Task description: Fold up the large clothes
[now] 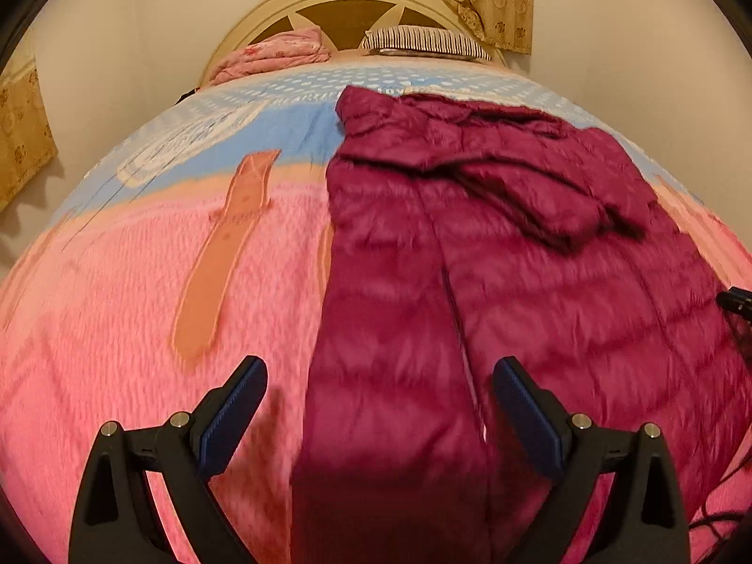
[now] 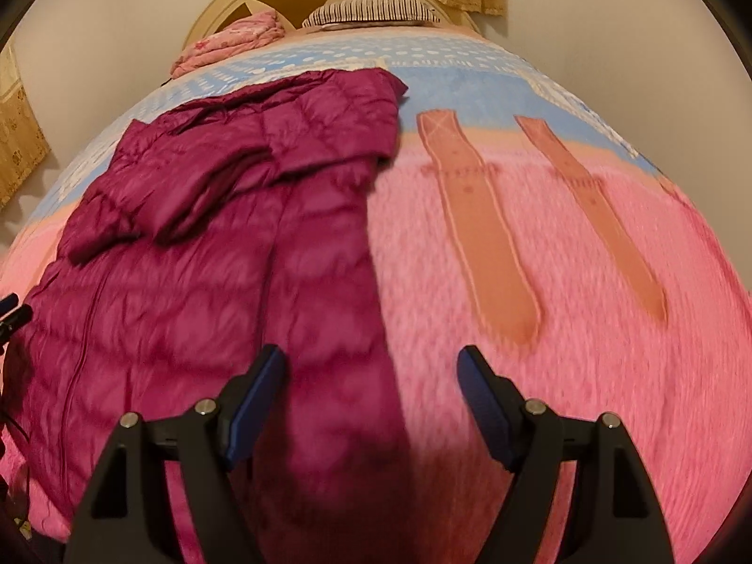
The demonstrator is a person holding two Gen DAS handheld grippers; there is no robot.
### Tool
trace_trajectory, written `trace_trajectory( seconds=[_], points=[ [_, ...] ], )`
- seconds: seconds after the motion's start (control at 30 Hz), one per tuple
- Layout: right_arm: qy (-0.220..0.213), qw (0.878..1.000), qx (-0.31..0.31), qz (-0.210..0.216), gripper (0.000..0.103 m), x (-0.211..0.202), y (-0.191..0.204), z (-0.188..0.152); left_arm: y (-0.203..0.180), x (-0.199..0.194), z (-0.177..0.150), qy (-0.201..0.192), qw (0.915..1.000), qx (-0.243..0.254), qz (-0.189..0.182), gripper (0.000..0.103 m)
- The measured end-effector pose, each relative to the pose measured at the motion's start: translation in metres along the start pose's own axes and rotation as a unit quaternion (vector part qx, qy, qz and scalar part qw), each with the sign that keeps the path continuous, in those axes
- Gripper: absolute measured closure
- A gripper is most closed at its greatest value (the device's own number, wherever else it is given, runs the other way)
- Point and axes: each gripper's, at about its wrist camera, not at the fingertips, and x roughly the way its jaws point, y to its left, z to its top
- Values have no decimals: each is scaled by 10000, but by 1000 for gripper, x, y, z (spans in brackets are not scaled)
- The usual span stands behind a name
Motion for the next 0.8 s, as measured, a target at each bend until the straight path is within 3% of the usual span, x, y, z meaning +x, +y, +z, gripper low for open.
trace_trajectory(
  seconds=[0.4,0.8],
  points=[
    [-170,9996,204,48,23,-26,3,-43,3,-21,-40,5,10000,-27,44,6],
    [-260,9994,211,84,23,-45,7,-78,0,-32,-61,83,9996,-146,-228,6]
  ],
)
